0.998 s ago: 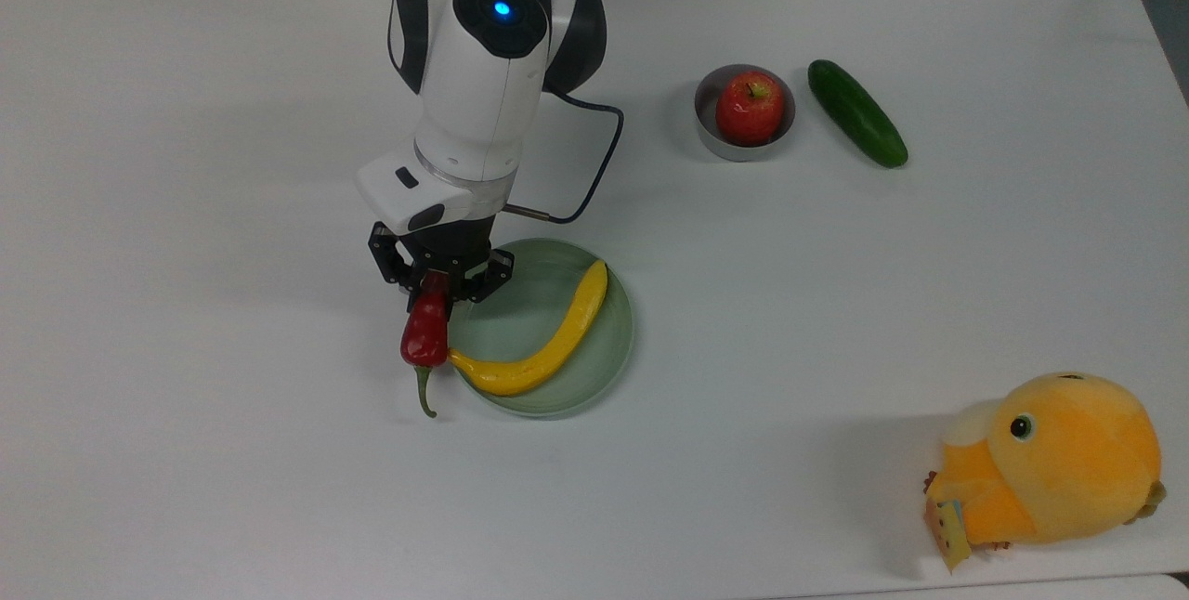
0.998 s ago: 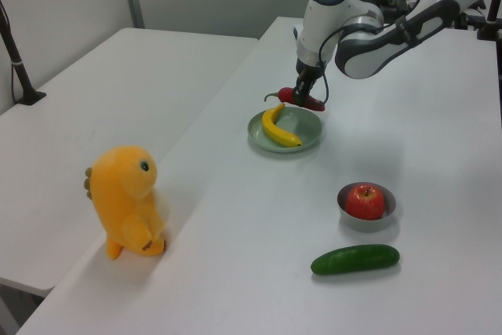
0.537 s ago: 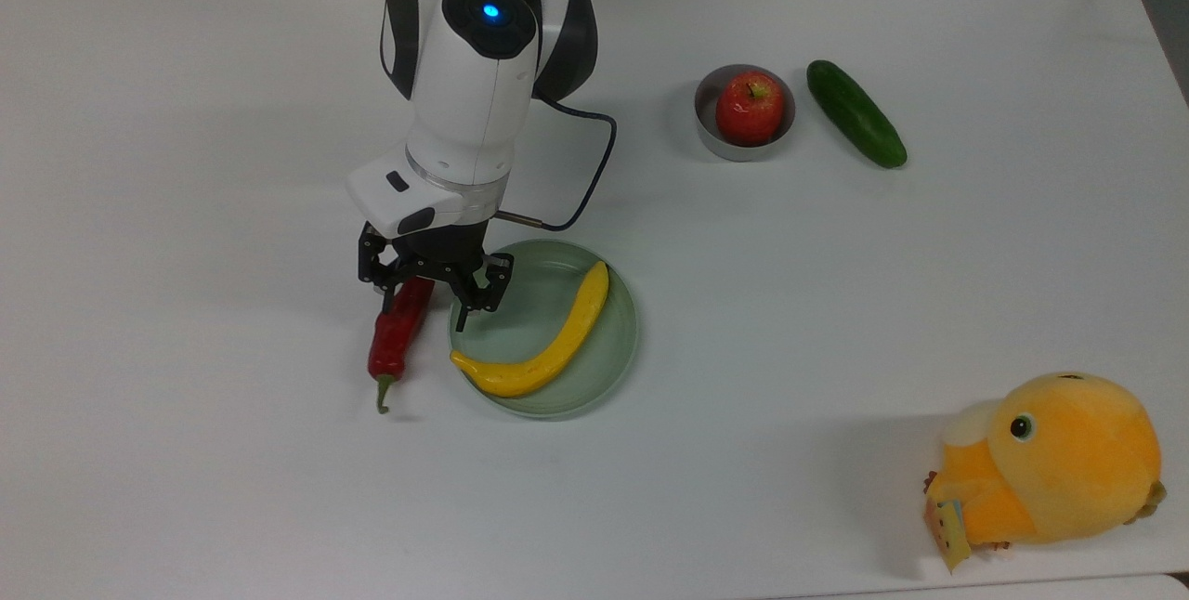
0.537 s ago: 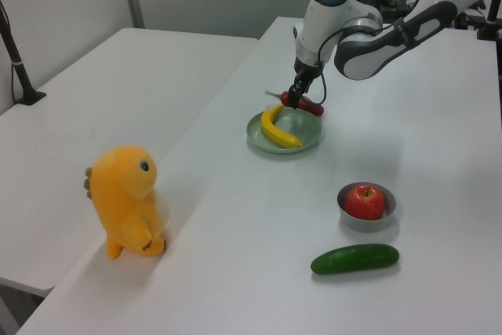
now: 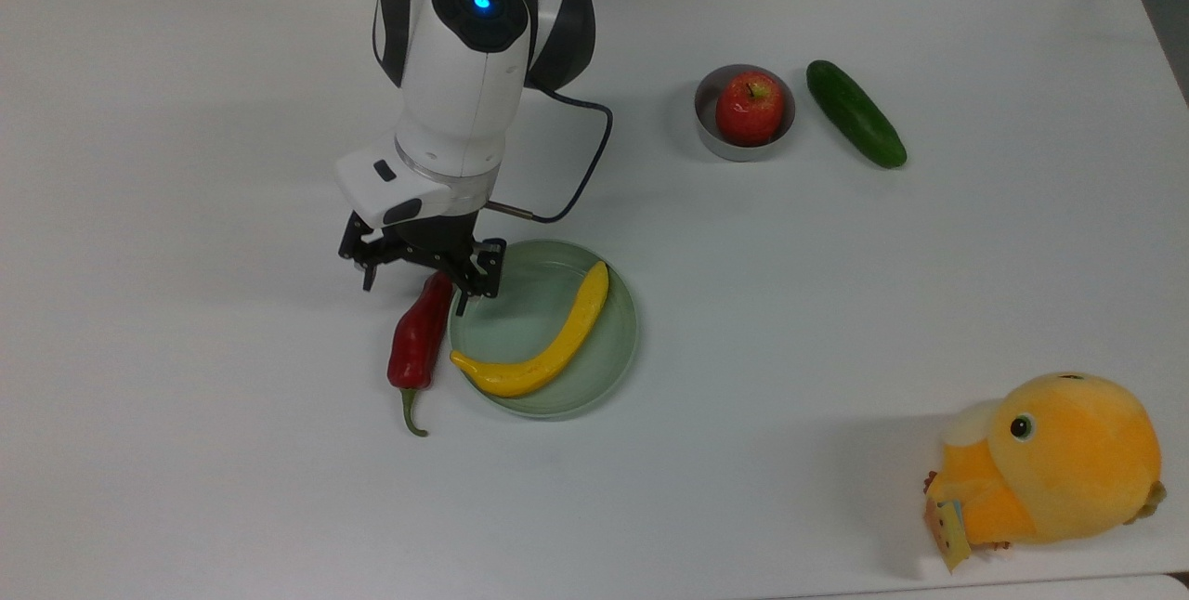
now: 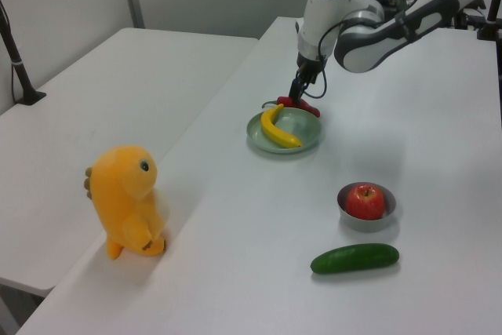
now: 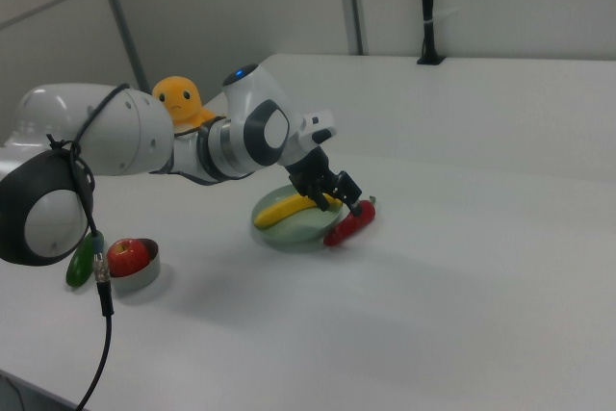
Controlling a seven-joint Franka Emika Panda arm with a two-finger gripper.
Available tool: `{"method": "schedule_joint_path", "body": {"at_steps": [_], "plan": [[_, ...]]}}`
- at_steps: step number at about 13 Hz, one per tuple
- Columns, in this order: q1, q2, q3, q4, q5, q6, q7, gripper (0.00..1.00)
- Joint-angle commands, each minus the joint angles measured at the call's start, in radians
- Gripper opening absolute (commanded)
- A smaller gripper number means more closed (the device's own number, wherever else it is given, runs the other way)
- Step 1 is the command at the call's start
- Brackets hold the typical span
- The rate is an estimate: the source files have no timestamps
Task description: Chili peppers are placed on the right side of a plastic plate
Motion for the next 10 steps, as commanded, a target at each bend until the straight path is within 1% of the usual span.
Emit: {"method": "schedule_joint_path", "body": {"at_steps": [1,3,4,5,7,8,9,10], "plan": [[0.005,-0.100,0.012,-0.020,0.122,-0.194,-0.037,1.00],[0.008,-0.168,0.014,-0.029,0.214,-0.304,-0.117,1.00],[0.013,-0.211,0.014,-0.041,0.241,-0.356,-0.146,1.00],[0.017,-0.280,0.014,-0.073,0.252,-0.407,-0.156,1.00],[0.036,-0.357,0.014,-0.116,0.262,-0.451,-0.153,1.00],[0.054,-0.390,0.004,-0.133,0.279,-0.468,-0.151,1.00],[0.062,-0.433,-0.002,-0.162,0.319,-0.469,-0.151,1.00],[0.063,-0.456,-0.006,-0.179,0.353,-0.466,-0.148,1.00]]}}
